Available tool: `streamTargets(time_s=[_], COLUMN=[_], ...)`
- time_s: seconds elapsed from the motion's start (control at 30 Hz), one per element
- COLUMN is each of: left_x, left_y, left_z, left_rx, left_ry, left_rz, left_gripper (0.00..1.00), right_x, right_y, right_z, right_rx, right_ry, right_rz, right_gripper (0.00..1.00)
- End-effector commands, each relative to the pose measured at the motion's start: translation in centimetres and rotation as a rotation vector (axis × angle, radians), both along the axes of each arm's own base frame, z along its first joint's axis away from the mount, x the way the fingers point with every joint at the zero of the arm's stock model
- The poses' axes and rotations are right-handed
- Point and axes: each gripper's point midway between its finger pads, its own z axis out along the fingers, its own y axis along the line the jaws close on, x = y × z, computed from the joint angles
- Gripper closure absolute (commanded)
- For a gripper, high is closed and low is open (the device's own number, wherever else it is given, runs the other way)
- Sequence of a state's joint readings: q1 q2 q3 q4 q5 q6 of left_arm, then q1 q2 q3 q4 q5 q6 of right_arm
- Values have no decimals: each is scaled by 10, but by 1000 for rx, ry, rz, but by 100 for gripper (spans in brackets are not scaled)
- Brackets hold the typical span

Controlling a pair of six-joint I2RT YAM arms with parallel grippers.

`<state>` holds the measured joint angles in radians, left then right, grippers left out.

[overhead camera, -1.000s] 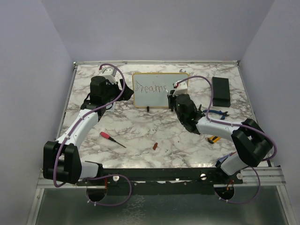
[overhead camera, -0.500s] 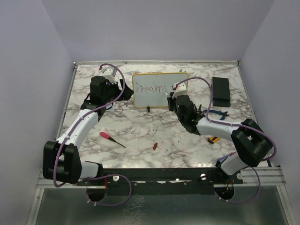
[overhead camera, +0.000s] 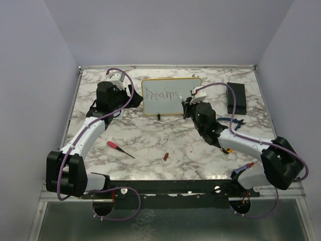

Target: Write a sentence on the whiteboard

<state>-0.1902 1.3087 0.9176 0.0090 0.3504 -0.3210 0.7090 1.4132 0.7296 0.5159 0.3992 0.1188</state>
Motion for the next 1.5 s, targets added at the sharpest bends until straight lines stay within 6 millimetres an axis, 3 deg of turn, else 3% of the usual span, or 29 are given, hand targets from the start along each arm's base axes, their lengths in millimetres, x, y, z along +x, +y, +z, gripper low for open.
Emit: streamTargets(time_s=[0.0,0.13,0.37,0.47,0.6,0.8,0.97,1.2,1.47], left_x=[-5,-5,-5,-4,-5,-4,-4,-3,-4], left_y=[-3,-3,-3,-3,-2,-2,-3,-3,-3], left_z=[6,6,2,1,0,1,-1,-2,0], left_rx=[-3,-1,0,-1,1,2,0,-1,-3], left_ry=[-20,-20,-10,-8,-7,-8,-2,3,-2], left_rz=[-16,-15,-15,-13,-12,-12,-10,-12,-15], left_gripper=[24,24,24,24,24,24,24,24,24], right_x=[3,8,-1,2,8,14,6,-24,-13], right_y=[-27,-37,-15,-20,-32,-29,4,78,112], right_z=[11,8,-4,-10,-4,0,-9,-26,-32], right_rx=[11,17,15,49,57,44,29,66,109], right_ry=[-18,-14,5,7,-16,-25,-2,26,33], right_rz=[-64,-70,74,24,-50,-34,138,353,395], right_gripper=[99,100,100,99,100,99,99,100,99])
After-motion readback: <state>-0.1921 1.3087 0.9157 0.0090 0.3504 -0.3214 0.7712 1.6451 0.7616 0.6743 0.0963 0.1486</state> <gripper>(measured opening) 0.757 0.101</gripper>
